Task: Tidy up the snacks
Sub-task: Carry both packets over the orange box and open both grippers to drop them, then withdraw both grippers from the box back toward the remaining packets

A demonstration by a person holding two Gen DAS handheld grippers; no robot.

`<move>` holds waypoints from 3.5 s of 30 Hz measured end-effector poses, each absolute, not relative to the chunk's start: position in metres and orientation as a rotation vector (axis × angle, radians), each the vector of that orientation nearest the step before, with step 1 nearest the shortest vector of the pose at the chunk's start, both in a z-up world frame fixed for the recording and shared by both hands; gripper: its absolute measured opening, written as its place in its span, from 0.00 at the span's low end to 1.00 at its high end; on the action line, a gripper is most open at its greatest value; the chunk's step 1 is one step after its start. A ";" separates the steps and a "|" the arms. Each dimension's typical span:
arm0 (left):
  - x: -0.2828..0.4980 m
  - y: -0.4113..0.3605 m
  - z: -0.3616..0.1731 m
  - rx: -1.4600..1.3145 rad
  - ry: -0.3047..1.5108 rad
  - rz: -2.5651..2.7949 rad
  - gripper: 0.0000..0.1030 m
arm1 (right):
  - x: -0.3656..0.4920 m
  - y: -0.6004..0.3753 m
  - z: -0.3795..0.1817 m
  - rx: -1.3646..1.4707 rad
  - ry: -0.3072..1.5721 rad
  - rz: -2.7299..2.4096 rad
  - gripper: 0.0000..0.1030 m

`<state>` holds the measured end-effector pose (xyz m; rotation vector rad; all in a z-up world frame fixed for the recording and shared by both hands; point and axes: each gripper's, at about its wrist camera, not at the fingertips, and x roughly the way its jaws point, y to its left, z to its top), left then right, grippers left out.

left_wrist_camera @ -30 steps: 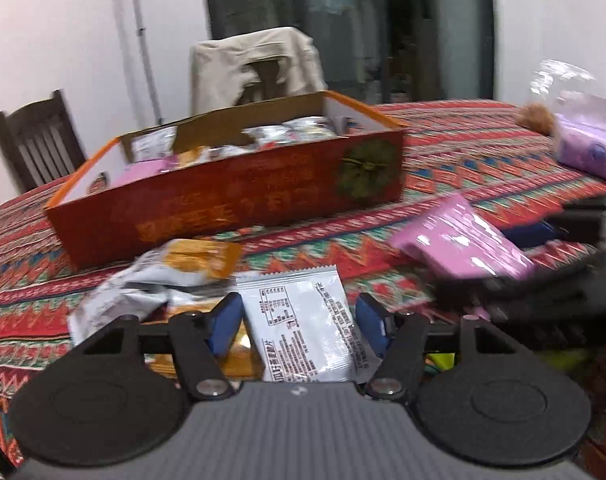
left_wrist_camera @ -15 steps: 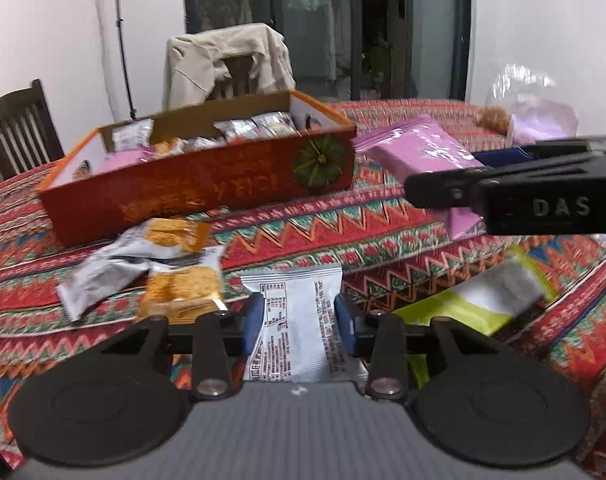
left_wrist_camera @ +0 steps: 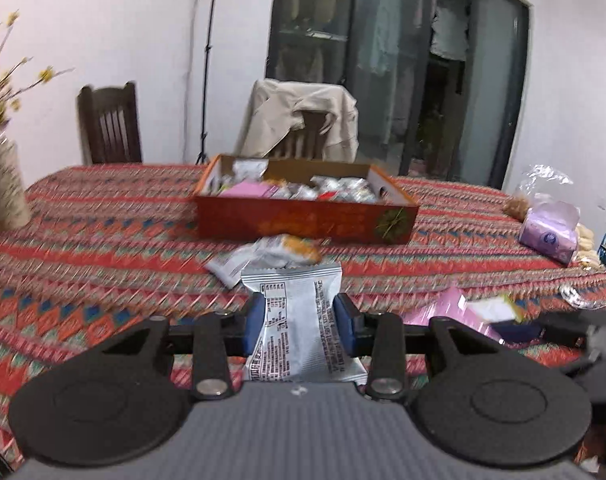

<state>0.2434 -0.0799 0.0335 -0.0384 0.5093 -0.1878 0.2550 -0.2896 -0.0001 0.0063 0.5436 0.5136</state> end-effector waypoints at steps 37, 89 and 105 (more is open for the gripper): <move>0.615 -0.108 0.042 -0.086 0.665 -0.288 0.38 | 0.573 -0.243 0.027 0.025 0.660 0.446 0.59; 0.173 -0.019 0.044 -0.041 0.489 -0.149 0.95 | 0.206 -0.296 0.039 -0.079 0.473 0.429 0.86; 0.221 -0.022 0.006 0.006 0.604 -0.197 0.95 | 0.217 -0.282 -0.011 -0.047 0.608 0.435 0.86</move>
